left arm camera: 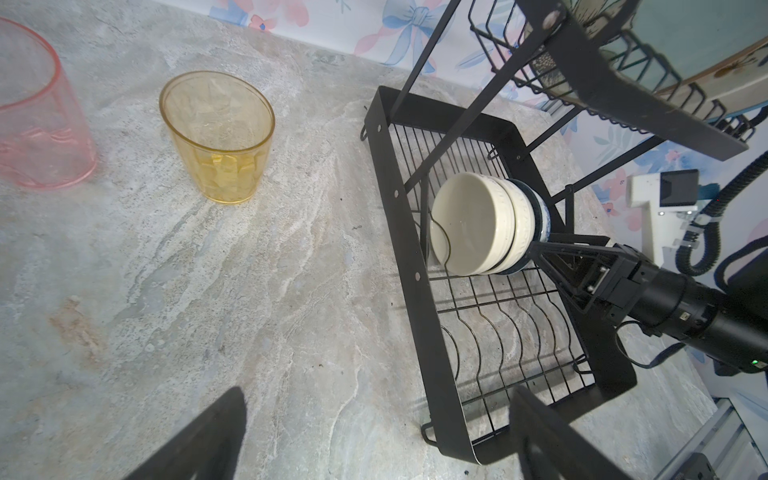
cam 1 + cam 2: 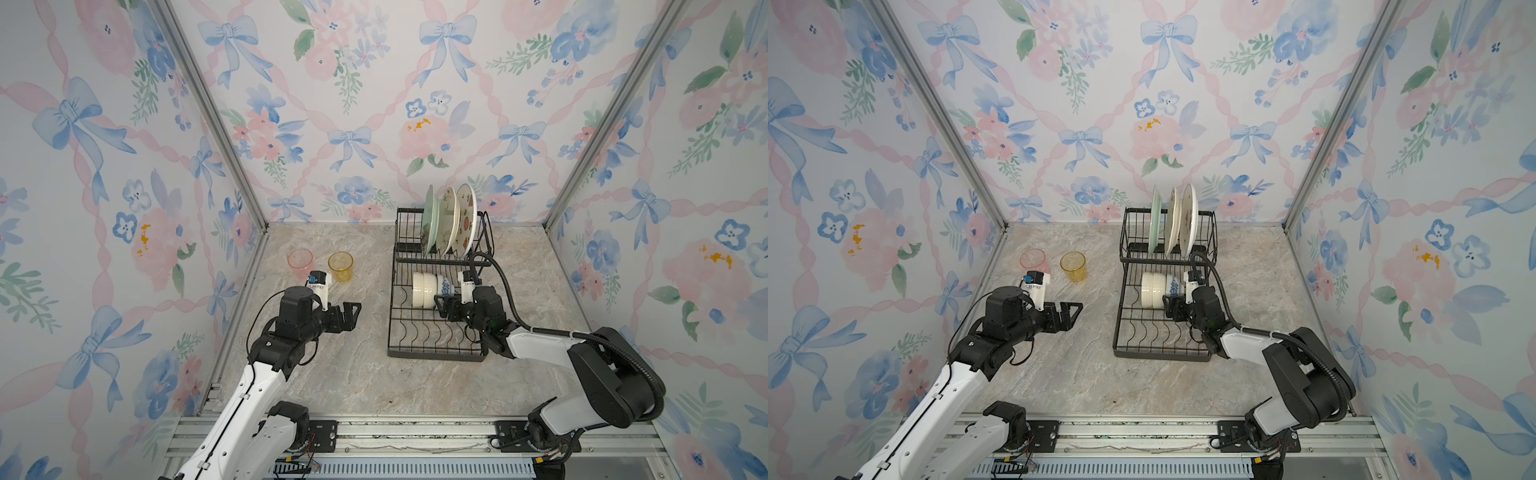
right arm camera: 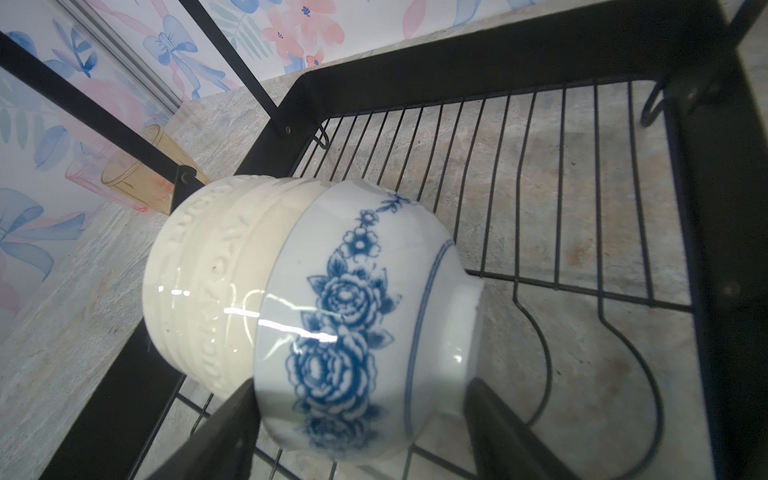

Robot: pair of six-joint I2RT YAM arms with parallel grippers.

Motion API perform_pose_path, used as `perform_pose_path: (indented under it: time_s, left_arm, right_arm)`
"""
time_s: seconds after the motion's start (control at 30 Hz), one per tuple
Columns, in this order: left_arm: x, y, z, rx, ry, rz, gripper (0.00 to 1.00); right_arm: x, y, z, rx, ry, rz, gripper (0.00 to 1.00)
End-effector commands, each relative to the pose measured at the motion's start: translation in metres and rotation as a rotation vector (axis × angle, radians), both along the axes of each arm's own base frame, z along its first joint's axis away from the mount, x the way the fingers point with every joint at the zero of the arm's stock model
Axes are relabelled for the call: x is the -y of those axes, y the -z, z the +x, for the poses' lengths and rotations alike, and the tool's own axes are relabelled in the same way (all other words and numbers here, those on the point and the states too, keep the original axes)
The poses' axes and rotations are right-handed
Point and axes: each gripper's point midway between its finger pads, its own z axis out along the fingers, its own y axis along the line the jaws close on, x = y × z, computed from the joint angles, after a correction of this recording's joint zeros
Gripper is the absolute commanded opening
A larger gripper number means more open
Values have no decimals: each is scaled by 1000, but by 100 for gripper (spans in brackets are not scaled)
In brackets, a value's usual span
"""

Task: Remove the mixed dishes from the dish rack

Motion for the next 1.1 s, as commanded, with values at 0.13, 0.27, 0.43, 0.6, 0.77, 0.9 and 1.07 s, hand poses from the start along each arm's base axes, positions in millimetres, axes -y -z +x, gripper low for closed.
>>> perform_pose_path:
  time_s: [0.13,0.27,0.43,0.6,0.77,0.9,1.07]
  left_arm:
    - [-2,2,1,1,-5,-9,98]
    - [-2,3,1,-1,-5,-9,98]
    - [-2,4,1,-4,-7,-10,98]
    - [-2,4,1,-5,-7,-10,98]
    - [-2,3,1,-3,-7,-10,98]
    - [-2,3,1,-3,-8,-10,98]
    - [-2,3,1,-2,-9,-10,98]
  right_arm:
    - [16,11,2,-10,63,-55,75]
    - [16,10,2,-2,68,-79,73]
    - [15,7,-1,18,73,-103,71]
    - [14,3,-2,32,70,-105,69]
    - [16,-1,-2,43,76,-109,68]
    - [19,-4,-4,49,87,-117,67]
    - [22,-8,-5,56,100,-131,66]
